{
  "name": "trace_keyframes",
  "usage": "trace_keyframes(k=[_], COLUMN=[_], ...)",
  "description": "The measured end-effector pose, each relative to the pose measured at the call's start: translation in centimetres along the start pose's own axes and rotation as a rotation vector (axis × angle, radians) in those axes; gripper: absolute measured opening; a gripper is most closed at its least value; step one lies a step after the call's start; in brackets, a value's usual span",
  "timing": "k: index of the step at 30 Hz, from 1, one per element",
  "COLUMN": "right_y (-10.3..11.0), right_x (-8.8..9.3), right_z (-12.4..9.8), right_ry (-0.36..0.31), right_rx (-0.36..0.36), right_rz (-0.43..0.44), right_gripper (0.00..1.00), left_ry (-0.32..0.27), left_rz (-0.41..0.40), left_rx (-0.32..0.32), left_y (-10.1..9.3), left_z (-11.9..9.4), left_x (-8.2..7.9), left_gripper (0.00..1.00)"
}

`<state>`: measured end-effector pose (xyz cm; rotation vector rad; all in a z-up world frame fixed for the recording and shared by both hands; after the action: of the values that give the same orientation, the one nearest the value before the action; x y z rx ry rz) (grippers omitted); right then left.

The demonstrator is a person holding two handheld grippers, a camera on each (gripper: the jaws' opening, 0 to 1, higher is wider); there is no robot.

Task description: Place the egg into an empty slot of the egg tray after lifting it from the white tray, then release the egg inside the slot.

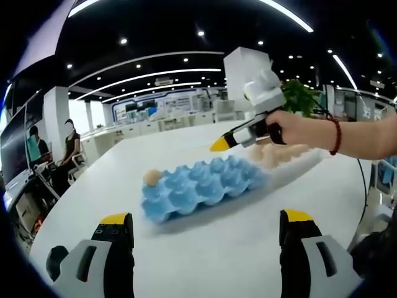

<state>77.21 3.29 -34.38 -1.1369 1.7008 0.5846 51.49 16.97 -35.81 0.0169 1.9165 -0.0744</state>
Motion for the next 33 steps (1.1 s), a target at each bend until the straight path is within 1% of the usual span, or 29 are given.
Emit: trace_keyframes(k=[9, 20, 25, 27, 30, 33], right_y=[-1.1, -2.0, -2.3, -2.6, -2.8, -3.4], right_x=[1.0, 1.5, 2.0, 2.1, 2.1, 2.2], right_z=[-1.1, -2.4, -3.1, -3.4, -3.8, -4.4], right_ry=[0.011, 0.017, 0.028, 0.037, 0.024, 0.021], right_rx=[0.031, 0.059, 0.072, 0.081, 0.080, 0.089], right_rz=[0.006, 0.040, 0.038, 0.056, 0.081, 0.095], right_gripper=[0.33, 0.33, 0.33, 0.33, 0.33, 0.33], left_ry=[0.001, 0.009, 0.001, 0.001, -0.003, -0.012], left_rz=[-0.002, 0.002, -0.011, -0.020, -0.023, -0.028], left_rx=[0.010, 0.012, 0.003, -0.005, -0.013, -0.015], left_y=[-0.3, -0.4, -0.1, 0.3, 1.1, 1.1], left_z=[0.3, 0.4, 0.2, 0.4, 0.8, 0.7], left_x=[0.1, 0.3, 0.4, 0.4, 0.3, 0.2], left_gripper=[1.00, 1.00, 1.00, 1.00, 1.00, 1.00])
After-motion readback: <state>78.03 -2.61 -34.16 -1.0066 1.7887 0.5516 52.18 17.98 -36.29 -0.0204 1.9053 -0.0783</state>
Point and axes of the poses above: the point that each gripper's makers call its tool centre point, and the gripper's own axes: z roughly forward along the fingers, y roughly to its left, x roughly out of its underside, the point moved 10 cm from there along -z, roughly backward along the fingers, and after that the axes turned 7 degrees about -z, right-handed, at the moved point
